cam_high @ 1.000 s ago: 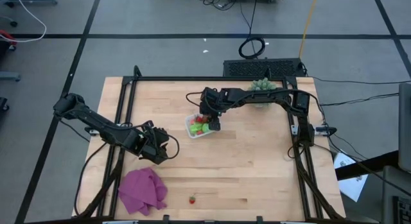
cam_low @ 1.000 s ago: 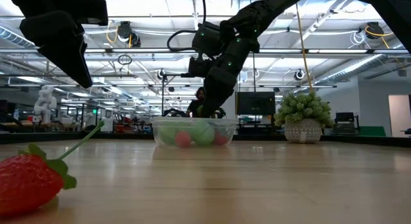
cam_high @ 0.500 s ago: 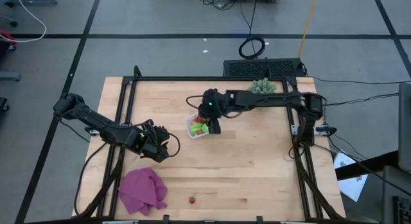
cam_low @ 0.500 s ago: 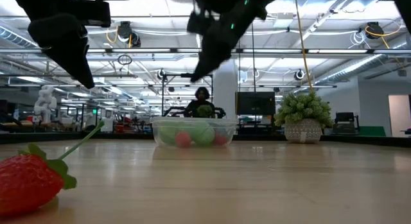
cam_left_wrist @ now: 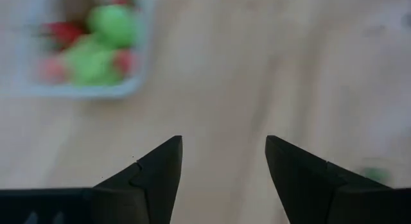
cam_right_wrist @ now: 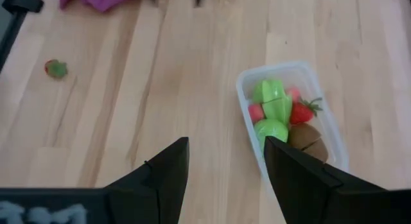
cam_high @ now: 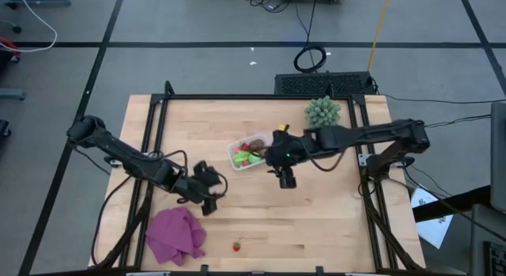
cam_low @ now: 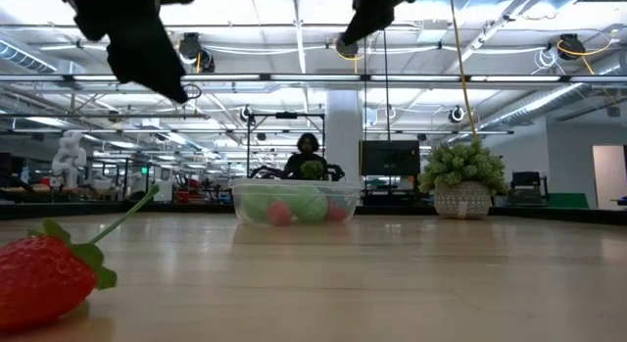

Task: Pick and placing Produce into tupperware
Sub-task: Put the red strawberry into the transparent container

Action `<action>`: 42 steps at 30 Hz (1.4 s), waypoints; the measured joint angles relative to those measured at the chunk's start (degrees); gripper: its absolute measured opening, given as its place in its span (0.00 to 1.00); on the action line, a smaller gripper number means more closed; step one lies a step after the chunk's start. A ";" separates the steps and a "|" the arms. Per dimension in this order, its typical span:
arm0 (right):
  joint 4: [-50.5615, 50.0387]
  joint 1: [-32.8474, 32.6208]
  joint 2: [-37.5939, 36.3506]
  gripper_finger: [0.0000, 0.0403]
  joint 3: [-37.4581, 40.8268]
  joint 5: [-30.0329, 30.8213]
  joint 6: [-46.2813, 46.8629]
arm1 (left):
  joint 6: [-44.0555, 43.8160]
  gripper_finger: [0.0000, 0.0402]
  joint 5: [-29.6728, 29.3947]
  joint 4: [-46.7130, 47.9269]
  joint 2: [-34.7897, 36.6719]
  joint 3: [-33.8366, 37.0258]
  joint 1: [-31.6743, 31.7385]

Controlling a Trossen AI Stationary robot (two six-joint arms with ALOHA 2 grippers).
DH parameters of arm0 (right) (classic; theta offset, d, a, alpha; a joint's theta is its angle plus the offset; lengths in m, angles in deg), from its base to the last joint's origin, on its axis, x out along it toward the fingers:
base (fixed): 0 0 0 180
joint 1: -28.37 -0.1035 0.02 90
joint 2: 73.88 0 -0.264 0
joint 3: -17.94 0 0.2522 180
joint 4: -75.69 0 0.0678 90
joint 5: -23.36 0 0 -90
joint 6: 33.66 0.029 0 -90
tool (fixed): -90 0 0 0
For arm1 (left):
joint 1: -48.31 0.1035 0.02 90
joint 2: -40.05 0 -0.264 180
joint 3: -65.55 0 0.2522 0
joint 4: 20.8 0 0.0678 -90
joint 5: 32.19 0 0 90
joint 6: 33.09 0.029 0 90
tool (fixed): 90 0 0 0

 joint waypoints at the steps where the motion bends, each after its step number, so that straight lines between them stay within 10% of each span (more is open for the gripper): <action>1: -0.53 -0.55 -0.57 0.48 0.13 0.58 0.56 | 0.08 0.57 1.24 -2.67 -0.64 -0.02 -0.71; 18: -2.49 -2.63 -2.37 0.48 0.41 1.45 1.90 | -22.66 0.57 12.88 -27.30 -24.93 -7.77 -12.88; 29: -2.67 -3.09 -2.37 0.48 0.41 1.35 6.65 | -25.45 0.57 15.07 5.95 -41.34 -34.40 -14.93; 42: -2.50 -4.30 -2.37 0.48 0.41 1.12 7.65 | -25.12 0.57 13.01 7.49 -44.53 -36.96 -14.03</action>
